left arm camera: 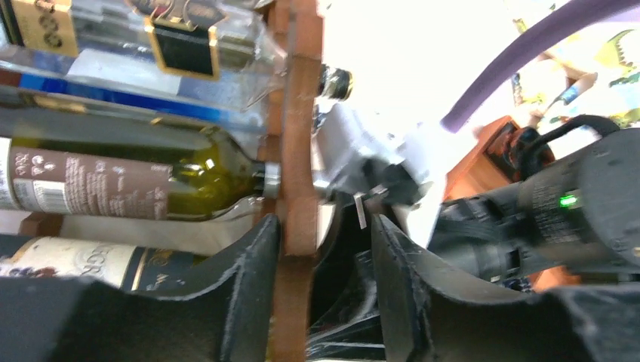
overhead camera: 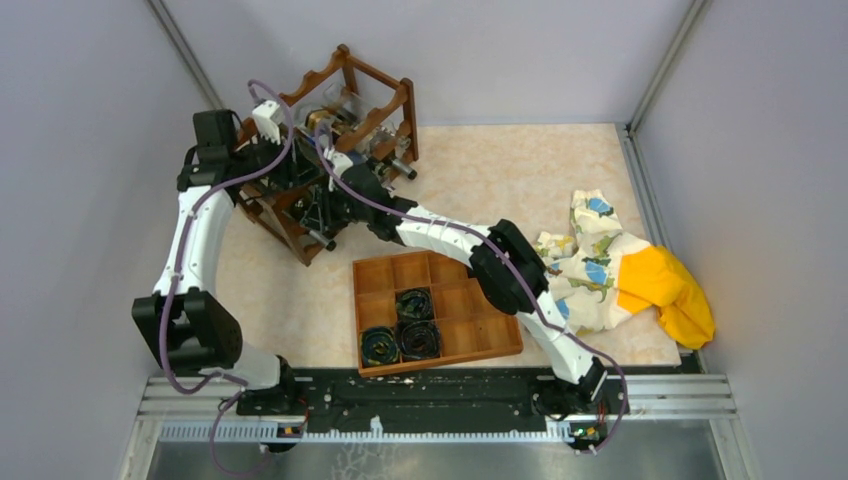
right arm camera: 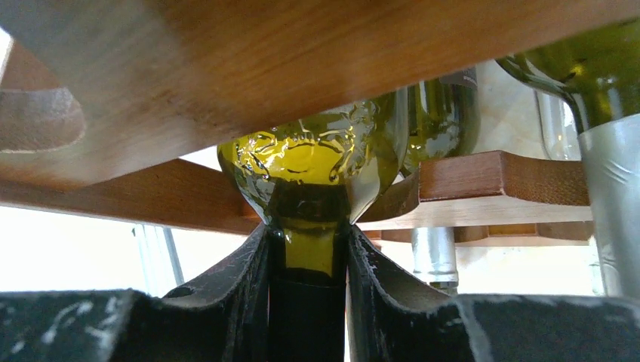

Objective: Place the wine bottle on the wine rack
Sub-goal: Place the wine bottle in the wine rack.

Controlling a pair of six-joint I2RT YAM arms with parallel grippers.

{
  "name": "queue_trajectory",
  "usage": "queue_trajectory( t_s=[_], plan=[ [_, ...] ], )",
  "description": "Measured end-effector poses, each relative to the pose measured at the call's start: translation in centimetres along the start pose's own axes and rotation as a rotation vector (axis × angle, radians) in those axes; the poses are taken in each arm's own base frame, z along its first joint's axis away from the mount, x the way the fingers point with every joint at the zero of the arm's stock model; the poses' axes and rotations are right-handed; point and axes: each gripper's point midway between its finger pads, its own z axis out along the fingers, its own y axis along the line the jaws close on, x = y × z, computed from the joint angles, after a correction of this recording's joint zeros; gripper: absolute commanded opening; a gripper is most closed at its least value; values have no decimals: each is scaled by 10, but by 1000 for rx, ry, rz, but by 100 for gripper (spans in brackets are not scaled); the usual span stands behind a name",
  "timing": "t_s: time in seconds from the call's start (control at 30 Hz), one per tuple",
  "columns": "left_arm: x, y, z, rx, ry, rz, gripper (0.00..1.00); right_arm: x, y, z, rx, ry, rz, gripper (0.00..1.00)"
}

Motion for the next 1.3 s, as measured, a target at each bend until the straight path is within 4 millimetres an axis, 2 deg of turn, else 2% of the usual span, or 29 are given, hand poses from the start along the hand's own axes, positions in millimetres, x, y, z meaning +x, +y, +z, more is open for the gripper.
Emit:
queue_trajectory(
  t_s=[0.13, 0.3, 0.4, 0.57, 0.63, 0.87, 0.93, 1.03, 1.3],
  plan=[
    [-18, -14, -8, -28, -50, 3, 73, 2, -4, -2, 11, 16, -43, 0],
    [-54, -21, -45, -172, -162, 52, 75, 1, -6, -5, 16, 24, -93, 0],
    [-67, -16, -63, -267, -198, 61, 76, 1, -7, -5, 16, 26, -116, 0],
    [-79, -2, -89, -439, -227, 39, 80, -2, -6, -6, 23, 31, -149, 0],
    [-86, -3, -104, -489, -254, 40, 81, -6, -3, -7, 25, 25, -159, 0],
    [-132, -34, -161, -570, -435, 98, 81, -14, 8, -10, 38, 50, -169, 4],
    [-139, -41, -171, -575, -470, 109, 81, -16, 10, -11, 45, 64, -165, 4],
    [-141, -46, -177, -577, -489, 112, 82, -17, 11, -7, 51, 69, -166, 5],
    [-141, -45, -175, -571, -490, 95, 82, -17, 11, -2, 62, 65, -179, 5]
  ],
)
